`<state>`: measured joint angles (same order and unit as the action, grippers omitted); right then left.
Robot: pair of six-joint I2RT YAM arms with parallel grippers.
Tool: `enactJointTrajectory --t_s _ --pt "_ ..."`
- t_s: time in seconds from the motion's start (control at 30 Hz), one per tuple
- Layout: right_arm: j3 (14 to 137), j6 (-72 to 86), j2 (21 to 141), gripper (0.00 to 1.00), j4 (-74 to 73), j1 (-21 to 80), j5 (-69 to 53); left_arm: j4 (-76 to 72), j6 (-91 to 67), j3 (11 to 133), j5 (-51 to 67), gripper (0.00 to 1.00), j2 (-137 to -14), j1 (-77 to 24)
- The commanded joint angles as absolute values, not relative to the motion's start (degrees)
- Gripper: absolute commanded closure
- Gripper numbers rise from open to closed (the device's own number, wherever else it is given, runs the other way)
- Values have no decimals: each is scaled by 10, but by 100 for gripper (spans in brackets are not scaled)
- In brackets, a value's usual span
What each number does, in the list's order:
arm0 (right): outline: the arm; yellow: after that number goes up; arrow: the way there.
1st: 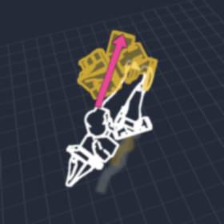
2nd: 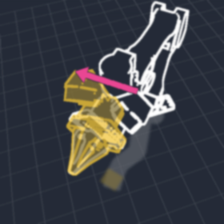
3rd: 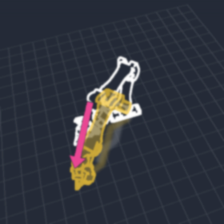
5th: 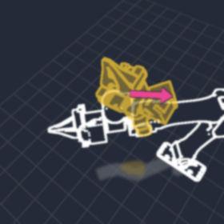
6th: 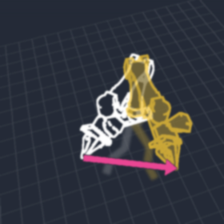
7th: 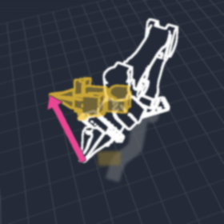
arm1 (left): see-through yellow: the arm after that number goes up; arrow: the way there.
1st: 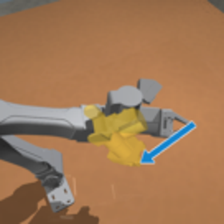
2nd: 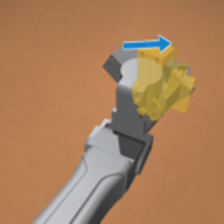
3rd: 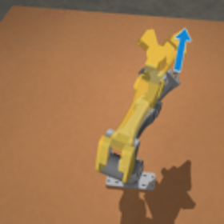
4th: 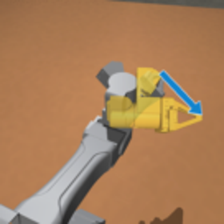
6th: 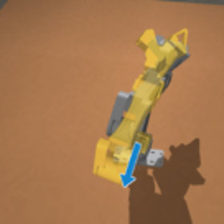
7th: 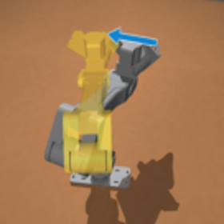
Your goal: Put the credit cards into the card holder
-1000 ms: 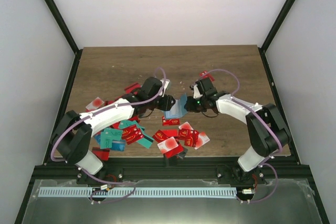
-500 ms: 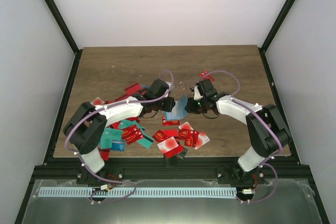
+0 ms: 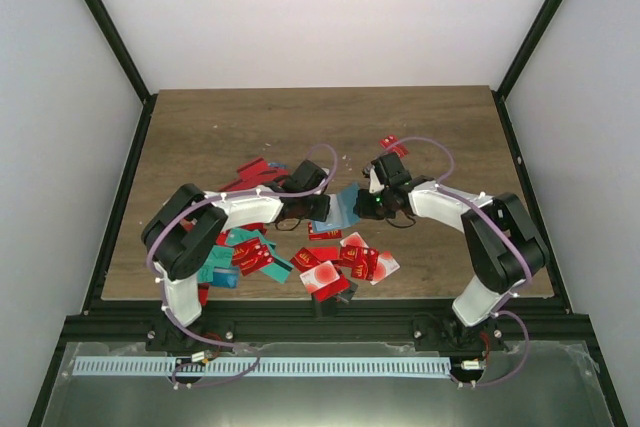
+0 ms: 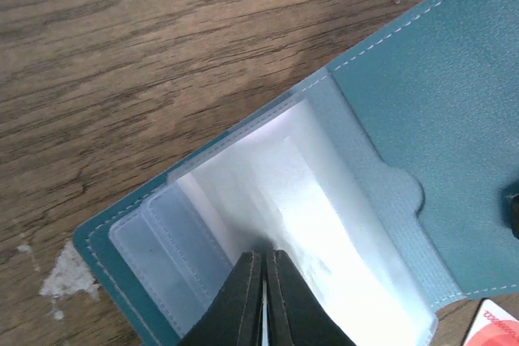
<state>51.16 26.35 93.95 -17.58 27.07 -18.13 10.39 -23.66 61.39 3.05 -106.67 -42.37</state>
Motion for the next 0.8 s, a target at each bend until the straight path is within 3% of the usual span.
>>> enactJointTrajectory --t_s 0.0,0.47,0.77 --pt "526 255 947 87 -191 268 -161 120 -240 623 -3 95 -1072 -423" --pt "551 244 937 79 -206 268 -178 109 -239 604 1 91 -1058 -422" --pt "589 235 914 51 -245 268 -146 100 -236 609 16 90 -1057 -423"
